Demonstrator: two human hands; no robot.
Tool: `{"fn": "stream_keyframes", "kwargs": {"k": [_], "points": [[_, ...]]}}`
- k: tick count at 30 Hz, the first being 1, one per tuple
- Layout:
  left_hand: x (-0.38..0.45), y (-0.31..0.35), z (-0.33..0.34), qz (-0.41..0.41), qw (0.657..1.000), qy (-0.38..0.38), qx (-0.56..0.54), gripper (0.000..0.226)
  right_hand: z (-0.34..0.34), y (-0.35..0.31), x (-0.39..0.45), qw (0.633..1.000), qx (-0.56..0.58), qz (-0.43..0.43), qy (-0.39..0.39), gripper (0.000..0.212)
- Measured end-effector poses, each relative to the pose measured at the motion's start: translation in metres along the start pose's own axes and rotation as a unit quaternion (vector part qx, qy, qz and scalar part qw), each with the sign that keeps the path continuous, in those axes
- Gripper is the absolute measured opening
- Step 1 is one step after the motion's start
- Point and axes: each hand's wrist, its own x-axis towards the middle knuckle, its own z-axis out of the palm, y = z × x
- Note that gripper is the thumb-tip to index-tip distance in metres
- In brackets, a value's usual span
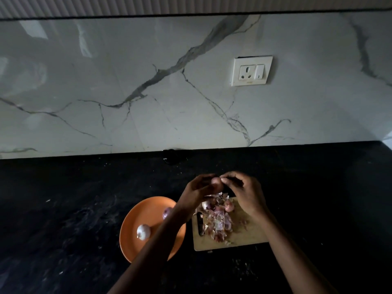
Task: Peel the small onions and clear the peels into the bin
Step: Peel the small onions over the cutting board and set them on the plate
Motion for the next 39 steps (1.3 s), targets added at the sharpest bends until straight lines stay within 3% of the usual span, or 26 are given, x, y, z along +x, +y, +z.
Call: {"fn": "stream_keyframes", "kwargs": {"k": [4,9,12,17,21,31,35,39], "points": [[0.003,0.004,-0.003,0.005,1.000,0.017,-0.003,0.033,-0.002,-0.002,0.003,0.999,-0.011,-0.044,-0.027,0.014],[0.004,0.008,0.003,0.016,0.993,0.048,-0.111,0.025,0.000,0.001,0.004,0.996,-0.016,-0.016,-0.090,0.053],[0.003,0.006,0.006,0.012,0.994,0.026,-0.105,0.017,0.000,0.000,0.004,0.996,-0.030,-0.033,-0.083,0.051],[0.006,0.010,0.003,0.083,0.994,0.041,0.058,0.021,-0.005,-0.003,0.004,0.996,-0.046,-0.044,-0.059,0.045],[0.006,0.015,-0.006,0.170,0.945,0.078,0.268,0.018,-0.008,-0.011,0.006,0.992,-0.074,-0.070,-0.071,0.041],[0.011,0.016,-0.007,0.189,0.910,0.126,0.348,0.015,-0.004,-0.016,0.014,0.976,-0.167,-0.134,-0.052,0.037],[0.014,0.015,-0.007,0.183,0.906,0.135,0.356,0.011,-0.002,-0.018,0.011,0.980,-0.147,-0.124,-0.052,0.039],[0.014,0.012,-0.008,0.173,0.915,0.118,0.344,0.011,-0.002,-0.017,0.005,0.989,-0.120,-0.084,-0.025,0.054]]}}
